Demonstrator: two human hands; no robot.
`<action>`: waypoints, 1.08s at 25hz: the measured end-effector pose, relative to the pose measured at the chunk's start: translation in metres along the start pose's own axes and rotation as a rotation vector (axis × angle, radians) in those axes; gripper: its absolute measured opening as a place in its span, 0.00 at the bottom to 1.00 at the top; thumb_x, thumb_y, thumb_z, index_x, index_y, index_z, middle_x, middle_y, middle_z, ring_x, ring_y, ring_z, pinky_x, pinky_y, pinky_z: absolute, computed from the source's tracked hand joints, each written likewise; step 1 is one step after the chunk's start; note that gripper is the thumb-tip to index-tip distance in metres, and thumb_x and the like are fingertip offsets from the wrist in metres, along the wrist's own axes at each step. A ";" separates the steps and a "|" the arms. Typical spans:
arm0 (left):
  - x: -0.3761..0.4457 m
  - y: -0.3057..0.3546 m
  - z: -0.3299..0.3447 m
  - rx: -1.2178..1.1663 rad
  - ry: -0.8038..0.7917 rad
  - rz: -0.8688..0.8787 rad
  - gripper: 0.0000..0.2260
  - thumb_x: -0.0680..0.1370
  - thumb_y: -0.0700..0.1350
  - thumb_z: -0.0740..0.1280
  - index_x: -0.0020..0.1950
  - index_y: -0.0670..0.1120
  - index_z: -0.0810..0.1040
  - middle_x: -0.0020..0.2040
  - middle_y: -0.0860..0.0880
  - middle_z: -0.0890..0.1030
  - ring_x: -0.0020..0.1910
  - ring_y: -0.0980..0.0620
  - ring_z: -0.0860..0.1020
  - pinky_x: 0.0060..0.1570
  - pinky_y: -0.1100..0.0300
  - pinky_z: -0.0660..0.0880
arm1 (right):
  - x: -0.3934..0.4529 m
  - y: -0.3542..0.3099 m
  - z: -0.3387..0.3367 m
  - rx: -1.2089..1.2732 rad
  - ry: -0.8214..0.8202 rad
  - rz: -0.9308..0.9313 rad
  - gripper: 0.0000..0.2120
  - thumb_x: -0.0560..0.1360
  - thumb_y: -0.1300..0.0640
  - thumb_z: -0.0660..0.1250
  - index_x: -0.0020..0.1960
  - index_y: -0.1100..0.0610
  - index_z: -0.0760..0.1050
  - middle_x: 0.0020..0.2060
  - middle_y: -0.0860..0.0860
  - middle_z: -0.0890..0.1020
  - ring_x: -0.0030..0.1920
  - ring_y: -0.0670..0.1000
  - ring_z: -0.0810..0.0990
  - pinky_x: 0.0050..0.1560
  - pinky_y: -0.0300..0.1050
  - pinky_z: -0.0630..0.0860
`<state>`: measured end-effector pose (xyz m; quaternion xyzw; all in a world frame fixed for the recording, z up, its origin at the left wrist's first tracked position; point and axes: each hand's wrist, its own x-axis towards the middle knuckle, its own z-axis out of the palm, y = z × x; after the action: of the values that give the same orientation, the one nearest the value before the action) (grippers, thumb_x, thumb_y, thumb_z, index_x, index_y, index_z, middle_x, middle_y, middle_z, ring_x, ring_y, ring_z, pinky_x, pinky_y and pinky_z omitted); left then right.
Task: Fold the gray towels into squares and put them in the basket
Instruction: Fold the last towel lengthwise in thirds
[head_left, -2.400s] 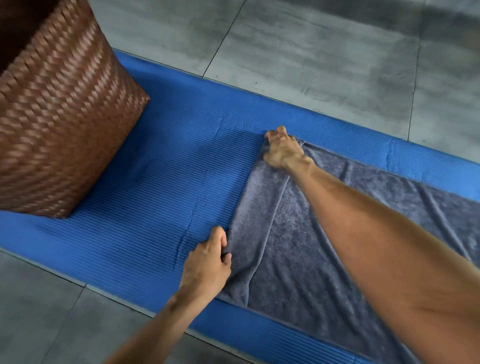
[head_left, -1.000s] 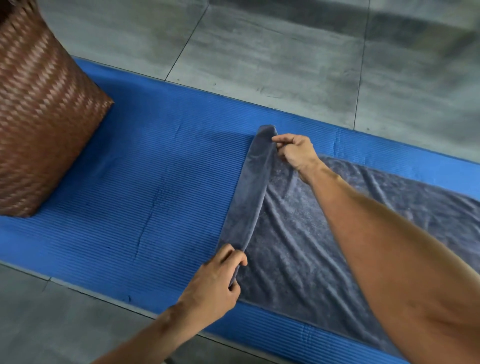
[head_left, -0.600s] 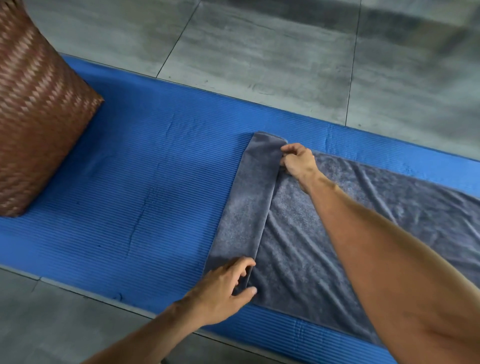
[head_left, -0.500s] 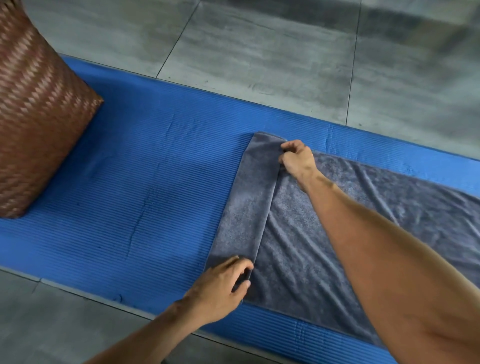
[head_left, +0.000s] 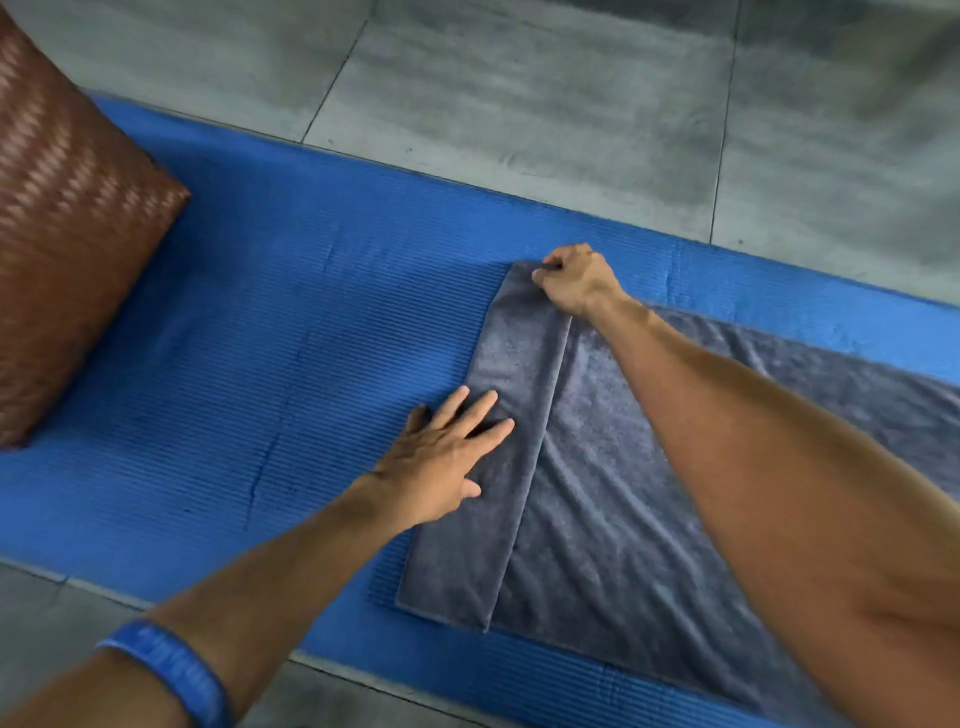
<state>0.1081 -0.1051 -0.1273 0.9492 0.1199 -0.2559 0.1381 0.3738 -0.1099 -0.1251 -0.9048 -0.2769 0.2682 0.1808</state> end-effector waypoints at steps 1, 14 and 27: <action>0.004 -0.002 -0.004 0.003 -0.033 -0.017 0.40 0.77 0.55 0.68 0.79 0.61 0.43 0.79 0.55 0.36 0.78 0.41 0.38 0.73 0.38 0.54 | 0.005 -0.002 0.001 -0.020 0.003 0.012 0.13 0.78 0.51 0.62 0.57 0.57 0.79 0.57 0.54 0.80 0.60 0.56 0.78 0.57 0.44 0.73; 0.015 -0.007 -0.011 -0.057 -0.167 -0.009 0.43 0.76 0.53 0.71 0.77 0.64 0.42 0.77 0.59 0.30 0.76 0.36 0.33 0.70 0.30 0.51 | 0.036 -0.012 0.013 0.073 -0.013 -0.066 0.08 0.80 0.50 0.64 0.50 0.51 0.81 0.54 0.49 0.83 0.58 0.52 0.78 0.68 0.58 0.68; 0.015 -0.011 -0.016 -0.138 -0.192 0.004 0.42 0.75 0.53 0.71 0.77 0.67 0.42 0.75 0.62 0.29 0.76 0.39 0.33 0.70 0.29 0.49 | -0.039 -0.001 0.055 -0.249 0.320 -0.296 0.12 0.79 0.53 0.59 0.51 0.60 0.76 0.54 0.58 0.76 0.55 0.61 0.74 0.55 0.55 0.67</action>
<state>0.1243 -0.0871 -0.1241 0.9088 0.1214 -0.3367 0.2146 0.3136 -0.1225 -0.1526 -0.9007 -0.4051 0.0560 0.1466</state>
